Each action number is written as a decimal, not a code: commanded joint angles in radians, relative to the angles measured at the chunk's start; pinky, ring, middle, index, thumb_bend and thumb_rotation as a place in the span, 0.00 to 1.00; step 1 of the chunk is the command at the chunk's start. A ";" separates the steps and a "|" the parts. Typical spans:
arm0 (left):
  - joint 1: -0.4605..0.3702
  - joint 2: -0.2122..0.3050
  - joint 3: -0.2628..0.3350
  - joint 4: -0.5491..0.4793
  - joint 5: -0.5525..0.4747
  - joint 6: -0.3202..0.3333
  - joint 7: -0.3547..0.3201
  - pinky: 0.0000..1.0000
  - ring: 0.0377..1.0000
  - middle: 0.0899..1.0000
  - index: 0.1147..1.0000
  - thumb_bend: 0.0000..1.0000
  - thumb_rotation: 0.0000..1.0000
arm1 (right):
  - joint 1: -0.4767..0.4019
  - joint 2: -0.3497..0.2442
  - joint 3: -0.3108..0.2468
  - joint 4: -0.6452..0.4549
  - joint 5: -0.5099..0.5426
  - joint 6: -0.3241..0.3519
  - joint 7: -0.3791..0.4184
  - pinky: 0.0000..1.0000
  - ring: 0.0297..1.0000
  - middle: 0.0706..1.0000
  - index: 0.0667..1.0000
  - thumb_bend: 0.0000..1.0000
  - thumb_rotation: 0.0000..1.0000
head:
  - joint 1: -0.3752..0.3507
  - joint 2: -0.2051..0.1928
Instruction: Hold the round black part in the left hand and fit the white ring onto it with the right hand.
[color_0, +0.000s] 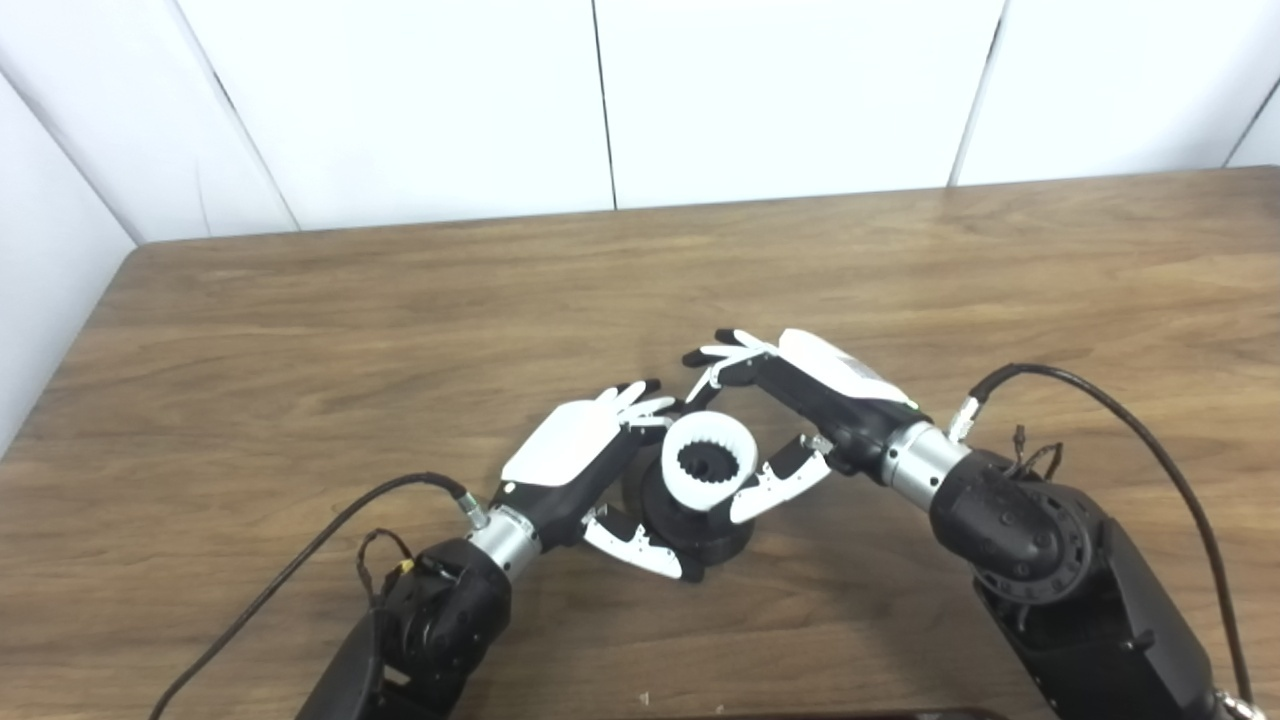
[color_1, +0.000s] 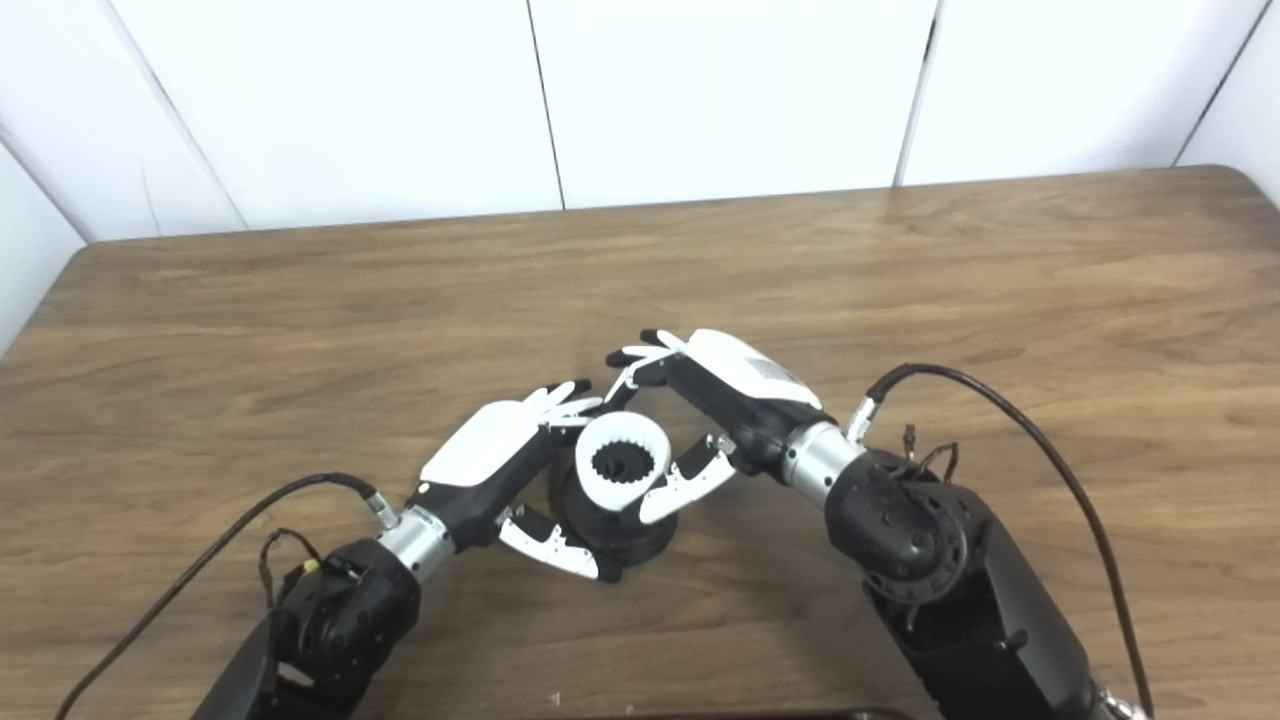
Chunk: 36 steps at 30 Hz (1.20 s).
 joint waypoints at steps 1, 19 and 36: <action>-0.025 0.005 0.003 -0.011 0.016 0.003 -0.001 1.00 0.99 0.90 0.59 0.90 0.38 | -0.025 0.008 -0.008 -0.012 0.000 -0.024 -0.017 1.00 1.00 0.89 0.45 0.52 0.15 | 0.001 0.001; -0.026 0.005 0.003 -0.012 0.011 0.001 -0.004 1.00 0.99 0.91 0.59 0.90 0.39 | -0.023 0.018 0.004 0.002 -0.006 -0.027 -0.017 1.00 1.00 0.89 0.45 0.52 0.15 | 0.004 0.005; -0.027 0.001 0.005 -0.017 0.006 0.009 -0.010 1.00 0.99 0.91 0.59 0.90 0.38 | -0.023 0.019 0.022 0.003 -0.025 -0.031 -0.013 1.00 1.00 0.89 0.45 0.52 0.15 | 0.005 0.010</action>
